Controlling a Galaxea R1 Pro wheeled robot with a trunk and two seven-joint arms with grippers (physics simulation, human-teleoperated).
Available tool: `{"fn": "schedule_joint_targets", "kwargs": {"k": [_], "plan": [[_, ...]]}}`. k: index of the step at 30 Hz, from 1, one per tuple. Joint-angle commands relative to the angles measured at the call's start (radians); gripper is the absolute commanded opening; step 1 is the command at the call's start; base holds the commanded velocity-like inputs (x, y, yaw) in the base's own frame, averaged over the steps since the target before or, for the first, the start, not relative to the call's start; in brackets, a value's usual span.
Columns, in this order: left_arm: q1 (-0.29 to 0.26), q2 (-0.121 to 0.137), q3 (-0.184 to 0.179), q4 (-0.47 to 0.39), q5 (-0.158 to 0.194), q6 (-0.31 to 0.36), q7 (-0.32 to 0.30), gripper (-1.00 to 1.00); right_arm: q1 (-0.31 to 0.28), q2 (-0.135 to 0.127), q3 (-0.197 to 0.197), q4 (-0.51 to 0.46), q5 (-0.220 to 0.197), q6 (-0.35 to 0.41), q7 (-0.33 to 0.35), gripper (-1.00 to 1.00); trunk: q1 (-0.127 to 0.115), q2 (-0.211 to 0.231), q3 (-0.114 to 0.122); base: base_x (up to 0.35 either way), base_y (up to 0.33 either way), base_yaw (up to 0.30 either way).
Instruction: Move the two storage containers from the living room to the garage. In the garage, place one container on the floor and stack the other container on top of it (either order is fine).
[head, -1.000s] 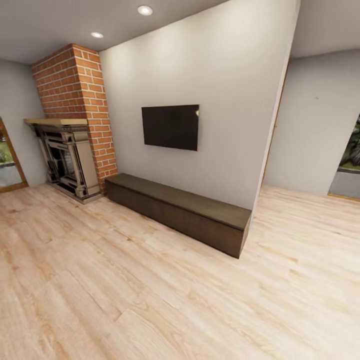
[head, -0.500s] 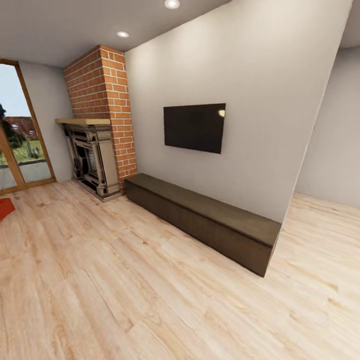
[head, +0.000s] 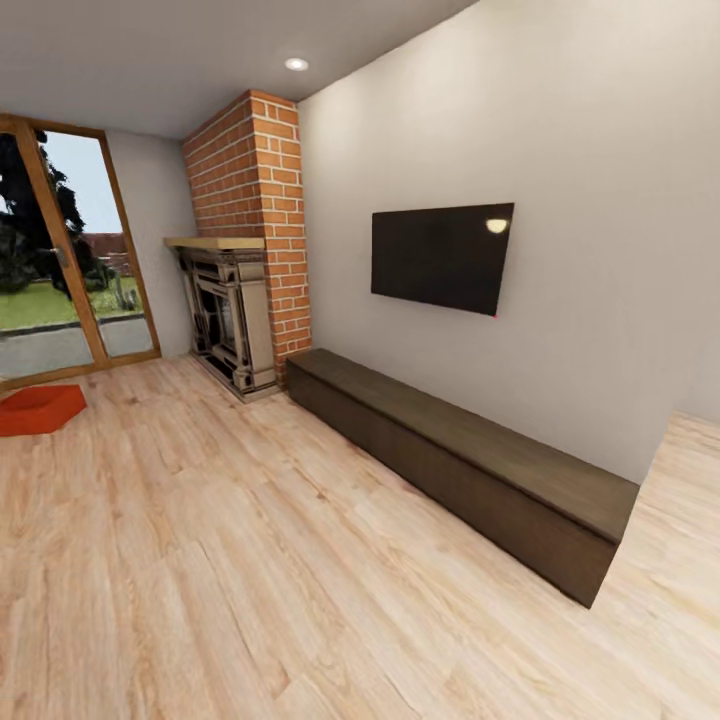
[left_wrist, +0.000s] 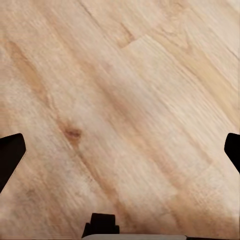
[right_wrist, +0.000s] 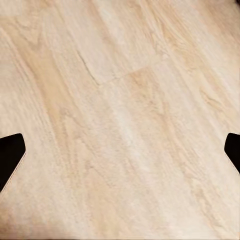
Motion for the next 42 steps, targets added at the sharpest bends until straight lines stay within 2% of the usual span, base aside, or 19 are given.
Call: {"fn": "schedule_joint_targets", "kwargs": {"k": [1, 42], "plan": [[0.000, 0.000, 0.000, -0.001, 0.010, 0.000, -0.006, 1.00, 0.000, 0.000, 0.003, 0.000, 0.003, -0.002, -0.001, 1.00, 0.001, 0.000, -0.001, 0.329, 0.000, 0.251], [0.000, 0.000, 0.000, -0.001, 0.010, 0.000, -0.006, 1.00, -0.001, 0.000, 0.003, 0.000, 0.003, -0.002, -0.001, 1.00, 0.001, 0.000, -0.001, 0.329, 0.000, 0.251]]}}
